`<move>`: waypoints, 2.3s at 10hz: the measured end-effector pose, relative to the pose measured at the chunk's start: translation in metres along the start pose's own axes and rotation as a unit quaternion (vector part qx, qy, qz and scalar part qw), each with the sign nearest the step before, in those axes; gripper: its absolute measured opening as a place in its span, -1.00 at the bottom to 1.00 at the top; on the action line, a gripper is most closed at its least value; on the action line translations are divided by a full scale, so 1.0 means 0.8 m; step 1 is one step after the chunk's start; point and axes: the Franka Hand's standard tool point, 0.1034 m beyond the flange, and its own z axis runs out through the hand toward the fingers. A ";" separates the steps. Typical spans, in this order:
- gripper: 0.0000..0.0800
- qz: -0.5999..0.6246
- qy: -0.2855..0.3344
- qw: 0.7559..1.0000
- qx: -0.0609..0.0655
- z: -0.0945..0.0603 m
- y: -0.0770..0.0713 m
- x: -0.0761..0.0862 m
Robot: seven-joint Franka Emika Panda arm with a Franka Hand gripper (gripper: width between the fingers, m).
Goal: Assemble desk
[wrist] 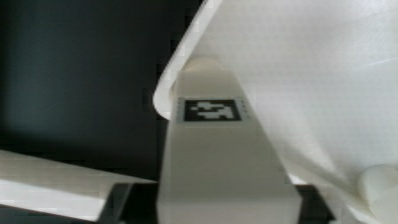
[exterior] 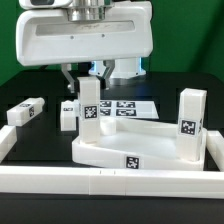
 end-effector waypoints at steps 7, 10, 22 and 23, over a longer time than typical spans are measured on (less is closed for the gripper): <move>-0.28 0.164 0.003 0.986 0.013 0.001 -0.001 -0.001; -0.28 0.307 0.010 0.952 0.021 0.001 -0.001 -0.001; 0.57 0.550 0.007 0.835 0.038 0.005 -0.028 0.011; 0.61 0.498 0.009 0.867 0.037 0.005 -0.028 0.011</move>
Offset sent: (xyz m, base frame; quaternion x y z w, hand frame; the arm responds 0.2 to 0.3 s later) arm 0.0000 0.0000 0.0000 0.0000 0.0000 0.0000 1.0000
